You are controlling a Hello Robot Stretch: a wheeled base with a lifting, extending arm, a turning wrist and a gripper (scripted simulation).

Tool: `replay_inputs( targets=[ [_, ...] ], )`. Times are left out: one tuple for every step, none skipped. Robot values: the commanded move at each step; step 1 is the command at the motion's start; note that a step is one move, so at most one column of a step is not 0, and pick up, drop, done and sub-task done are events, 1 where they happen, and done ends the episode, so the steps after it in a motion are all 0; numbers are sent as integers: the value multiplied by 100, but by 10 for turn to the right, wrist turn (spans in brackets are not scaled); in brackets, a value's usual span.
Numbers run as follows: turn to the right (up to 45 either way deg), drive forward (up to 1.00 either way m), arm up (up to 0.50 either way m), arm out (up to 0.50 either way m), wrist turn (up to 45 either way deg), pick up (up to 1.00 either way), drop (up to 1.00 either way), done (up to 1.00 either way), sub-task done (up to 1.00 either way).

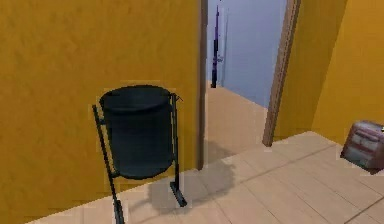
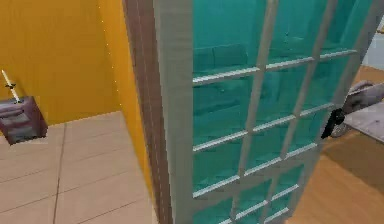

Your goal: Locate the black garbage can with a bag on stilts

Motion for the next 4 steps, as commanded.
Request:
replay_inputs(
  targets=[
    [-450,0,0,0,0,0,0,0,0],
    [-30,0,0,0,0,0,0,0,0],
    [0,30,0,0,0,0,0,0,0],
    [390,0,0,0,0,0,0,0,0]
  ],
)
